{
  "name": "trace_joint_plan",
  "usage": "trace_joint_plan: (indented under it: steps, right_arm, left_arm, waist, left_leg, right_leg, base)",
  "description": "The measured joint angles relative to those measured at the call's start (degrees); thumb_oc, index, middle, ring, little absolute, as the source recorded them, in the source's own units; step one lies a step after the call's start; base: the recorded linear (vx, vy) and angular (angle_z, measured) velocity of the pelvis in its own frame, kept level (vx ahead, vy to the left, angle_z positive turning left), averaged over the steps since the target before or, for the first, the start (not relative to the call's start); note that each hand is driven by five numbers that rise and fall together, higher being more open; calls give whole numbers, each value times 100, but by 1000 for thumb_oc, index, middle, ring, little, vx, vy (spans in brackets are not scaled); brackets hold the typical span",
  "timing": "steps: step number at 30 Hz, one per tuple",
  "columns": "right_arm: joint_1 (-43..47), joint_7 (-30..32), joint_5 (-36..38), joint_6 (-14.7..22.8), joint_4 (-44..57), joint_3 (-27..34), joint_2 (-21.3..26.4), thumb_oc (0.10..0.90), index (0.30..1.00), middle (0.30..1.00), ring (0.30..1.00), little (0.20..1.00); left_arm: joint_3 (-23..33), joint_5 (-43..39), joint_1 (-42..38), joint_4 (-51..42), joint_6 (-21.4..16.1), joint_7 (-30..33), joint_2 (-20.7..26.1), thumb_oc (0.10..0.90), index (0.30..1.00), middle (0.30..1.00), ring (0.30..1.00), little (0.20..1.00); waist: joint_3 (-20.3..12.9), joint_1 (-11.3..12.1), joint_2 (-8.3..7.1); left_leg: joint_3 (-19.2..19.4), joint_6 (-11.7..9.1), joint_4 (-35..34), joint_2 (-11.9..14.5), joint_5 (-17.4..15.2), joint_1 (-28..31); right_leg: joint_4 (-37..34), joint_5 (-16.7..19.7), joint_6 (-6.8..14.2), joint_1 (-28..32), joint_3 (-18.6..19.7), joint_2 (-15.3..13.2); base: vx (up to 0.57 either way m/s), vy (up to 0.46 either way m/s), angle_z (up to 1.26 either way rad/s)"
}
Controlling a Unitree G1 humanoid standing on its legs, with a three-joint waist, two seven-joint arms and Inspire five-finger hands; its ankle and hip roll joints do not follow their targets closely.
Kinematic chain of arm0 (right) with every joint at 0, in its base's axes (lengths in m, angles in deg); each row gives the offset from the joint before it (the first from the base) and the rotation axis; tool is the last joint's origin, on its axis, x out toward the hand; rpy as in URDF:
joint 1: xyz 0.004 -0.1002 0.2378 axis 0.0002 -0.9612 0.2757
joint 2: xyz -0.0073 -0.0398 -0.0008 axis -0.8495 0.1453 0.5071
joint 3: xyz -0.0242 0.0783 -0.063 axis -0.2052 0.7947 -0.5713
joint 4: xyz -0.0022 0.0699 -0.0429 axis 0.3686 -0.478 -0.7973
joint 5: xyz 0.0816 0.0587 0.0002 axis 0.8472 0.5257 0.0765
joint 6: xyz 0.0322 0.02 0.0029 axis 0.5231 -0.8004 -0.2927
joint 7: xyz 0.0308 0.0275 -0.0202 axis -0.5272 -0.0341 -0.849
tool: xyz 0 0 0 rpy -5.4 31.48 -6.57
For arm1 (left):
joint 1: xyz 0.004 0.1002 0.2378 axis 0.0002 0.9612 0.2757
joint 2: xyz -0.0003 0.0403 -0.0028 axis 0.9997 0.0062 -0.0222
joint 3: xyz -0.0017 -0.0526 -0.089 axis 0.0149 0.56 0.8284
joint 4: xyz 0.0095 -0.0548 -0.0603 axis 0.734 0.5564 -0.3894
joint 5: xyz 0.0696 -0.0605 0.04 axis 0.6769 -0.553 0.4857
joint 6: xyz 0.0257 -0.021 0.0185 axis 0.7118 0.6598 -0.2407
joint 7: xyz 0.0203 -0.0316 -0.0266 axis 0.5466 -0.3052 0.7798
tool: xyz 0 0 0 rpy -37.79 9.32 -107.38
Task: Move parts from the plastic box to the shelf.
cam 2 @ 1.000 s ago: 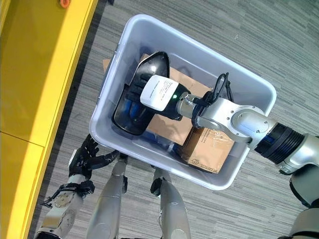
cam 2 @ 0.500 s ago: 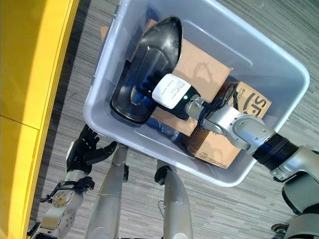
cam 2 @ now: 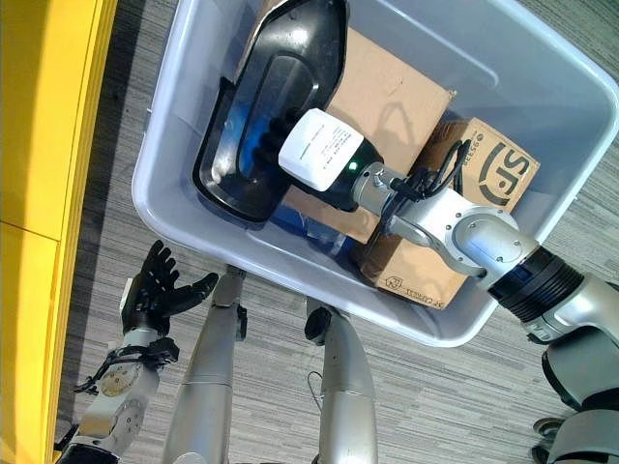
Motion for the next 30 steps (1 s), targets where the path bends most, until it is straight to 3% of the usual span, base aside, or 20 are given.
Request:
trace_joint_plan:
  steps: [3,8,12,15,19,22,27,30]
  right_arm:
    - [246,188,-4,-99,-378,-90,-388,400,300,300,300,300]
    - [157,-1,1,-121,-597,-495,-350,400,300,300,300,300]
    - [-173,-169,0,-105,-759,-694,-325,400,300,300,300,300]
    - [-566,-266,22,-101,-797,-728,-173,400,300,300,300,300]
    - [-772,-321,27,-43,-832,-691,-114,400,300,300,300,300]
    - [-1000,-376,34,37,-584,-499,67,400,300,300,300,300]
    - [-1088,-528,31,168,-524,-466,105,400,300,300,300,300]
    - [-1567,-549,35,222,-271,5,214,400,300,300,300,300]
  left_arm:
    - [-33,-11,-9,1,-16,47,-2,900,1000,1000,1000,1000]
    - [-90,-20,-28,25,-36,37,-5,900,1000,1000,1000,1000]
    - [-104,-26,-66,159,-31,30,-15,900,1000,1000,1000,1000]
    - [-102,-9,-70,176,39,-28,4,900,1000,1000,1000,1000]
    - [-97,-16,24,407,199,-151,-8,900,1000,1000,1000,1000]
    - [-33,-15,33,391,198,-363,-10,900,1000,1000,1000,1000]
    - [208,-15,155,394,306,-467,-75,900,1000,1000,1000,1000]
    - [234,-7,378,395,313,-589,-66,900,1000,1000,1000,1000]
  waist:
    - [-55,89,114]
    - [-77,175,142]
    - [-75,233,145]
    - [-73,221,148]
    - [-71,253,152]
    - [-183,254,162]
    - [-219,270,188]
    - [-677,220,234]
  left_leg:
    - [-32,-2,18,-6,2,-3]
    - [-43,25,-85,-20,34,379]
    - [-13,58,-387,-61,166,1015]
    - [9,74,-646,-97,153,1809]
    - [94,88,-932,-86,156,2674]
    - [109,28,-1196,-52,117,3189]
    - [142,77,-1350,-27,147,3831]
    - [132,98,-1436,-37,86,3918]
  right_leg:
    - [6,2,3,0,-12,-6]
    - [-83,8,8,410,-49,0]
    - [-303,85,-88,1008,-88,2]
    - [-533,71,-76,1773,-84,5]
    - [-827,115,-25,2595,-34,80]
    - [-1134,144,131,3110,-14,163]
    - [-1383,223,22,3779,-14,240]
    - [-1526,166,120,3900,-30,252]
  base:
    - [-15,12,3]
    - [-15,4,5]
    - [-37,16,7]
    - [53,5,1]
    - [79,16,-7]
    - [132,4,-6]
    - [130,16,0]
    - [83,27,3]
